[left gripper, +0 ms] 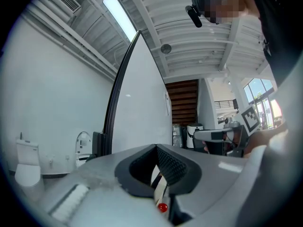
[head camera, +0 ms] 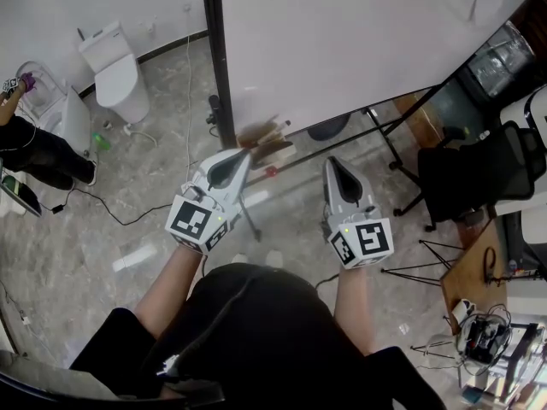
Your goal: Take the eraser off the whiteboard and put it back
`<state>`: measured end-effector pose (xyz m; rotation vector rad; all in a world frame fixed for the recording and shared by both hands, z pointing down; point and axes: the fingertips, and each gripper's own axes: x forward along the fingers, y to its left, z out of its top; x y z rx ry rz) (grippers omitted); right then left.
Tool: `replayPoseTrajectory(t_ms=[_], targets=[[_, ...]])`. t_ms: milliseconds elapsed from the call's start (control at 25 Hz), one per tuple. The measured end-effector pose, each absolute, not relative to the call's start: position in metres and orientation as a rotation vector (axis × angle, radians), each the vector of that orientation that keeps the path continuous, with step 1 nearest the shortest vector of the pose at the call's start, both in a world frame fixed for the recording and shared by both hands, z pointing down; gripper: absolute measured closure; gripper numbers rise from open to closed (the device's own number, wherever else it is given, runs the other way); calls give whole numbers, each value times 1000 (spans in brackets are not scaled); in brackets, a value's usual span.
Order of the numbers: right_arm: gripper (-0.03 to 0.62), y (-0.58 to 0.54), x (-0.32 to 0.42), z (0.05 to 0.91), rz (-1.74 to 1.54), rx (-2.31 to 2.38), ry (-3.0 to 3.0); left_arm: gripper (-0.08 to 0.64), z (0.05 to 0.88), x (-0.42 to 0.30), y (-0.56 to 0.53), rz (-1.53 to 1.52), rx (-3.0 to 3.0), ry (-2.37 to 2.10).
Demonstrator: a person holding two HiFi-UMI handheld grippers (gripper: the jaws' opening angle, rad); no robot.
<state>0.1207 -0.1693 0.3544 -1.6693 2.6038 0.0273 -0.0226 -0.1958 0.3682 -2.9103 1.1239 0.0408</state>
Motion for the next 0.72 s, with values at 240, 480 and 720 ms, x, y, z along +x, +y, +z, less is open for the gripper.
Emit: replayPoseTrajectory(t_ms=[240,480,720], targets=[[583,-169,117,354,31,-1672,2614,557,368,-27,-195,45,-2910,1129],[583,-168,114,356,32,-1674,2616,557,371,-30,-194,44,-2915,1126],[583,-163,113,356,33,-1688,2616,557,371,-33,-190,44,-2918,1123]])
